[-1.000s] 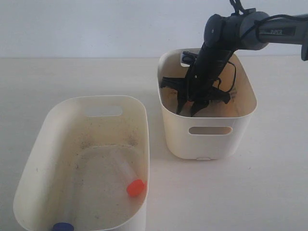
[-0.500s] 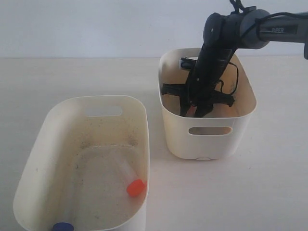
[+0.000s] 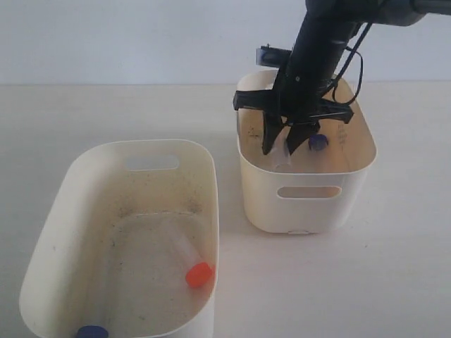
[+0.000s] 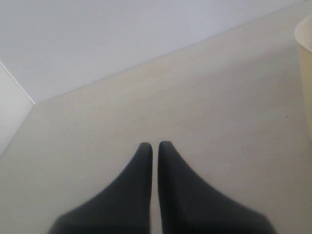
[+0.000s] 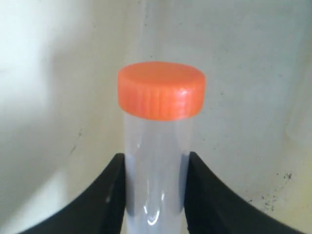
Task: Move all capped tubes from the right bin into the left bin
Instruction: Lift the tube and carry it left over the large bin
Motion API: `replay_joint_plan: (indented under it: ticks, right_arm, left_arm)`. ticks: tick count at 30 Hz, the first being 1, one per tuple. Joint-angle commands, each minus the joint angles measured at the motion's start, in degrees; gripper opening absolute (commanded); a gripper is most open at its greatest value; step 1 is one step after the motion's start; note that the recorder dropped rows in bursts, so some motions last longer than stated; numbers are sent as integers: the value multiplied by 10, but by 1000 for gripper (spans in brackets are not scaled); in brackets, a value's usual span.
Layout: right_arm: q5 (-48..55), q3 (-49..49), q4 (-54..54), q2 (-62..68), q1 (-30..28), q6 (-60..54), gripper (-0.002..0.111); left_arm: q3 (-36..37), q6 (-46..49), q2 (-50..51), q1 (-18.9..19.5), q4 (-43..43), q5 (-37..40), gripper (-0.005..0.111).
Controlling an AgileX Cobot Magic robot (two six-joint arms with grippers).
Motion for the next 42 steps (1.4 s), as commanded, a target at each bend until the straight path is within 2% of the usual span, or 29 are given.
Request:
replay_joint_plan:
  ticks: [1,7,12,16,28,37,40,42]
  right_arm:
    - [4,1,-12,-54,1,-4,0]
    - [4,1,-37,-140,1,-7,0]
    - [4,1,-2,-160,18,-65,0]
    - [4,1,-1,-162,57,-95,0]
    - [4,1,-2,-161,238,-157,0]
    - [4,1,-3,-143,285,-165,0]
    - [4,1,-1,-134,290,-172,6]
    - [4,1,0,-131,290,-173,19]
  left_arm:
    - [-2,-5,0,-3,-2,-3,4]
    - [-2,-5,0,-3,-2,-3,4]
    - [-2,-5,0,-3,-2,-3,4]
    - [-2,-5,0,-3,-2,-3,4]
    - [-2,-5,0,-3,-2,-3,4]
    - [-2,-5,0,-3,-2,-3,4]
    - [-2,-5,0,-3,-2,-3,4]
    - [-2,-5,0,-3,-2,-3,4]
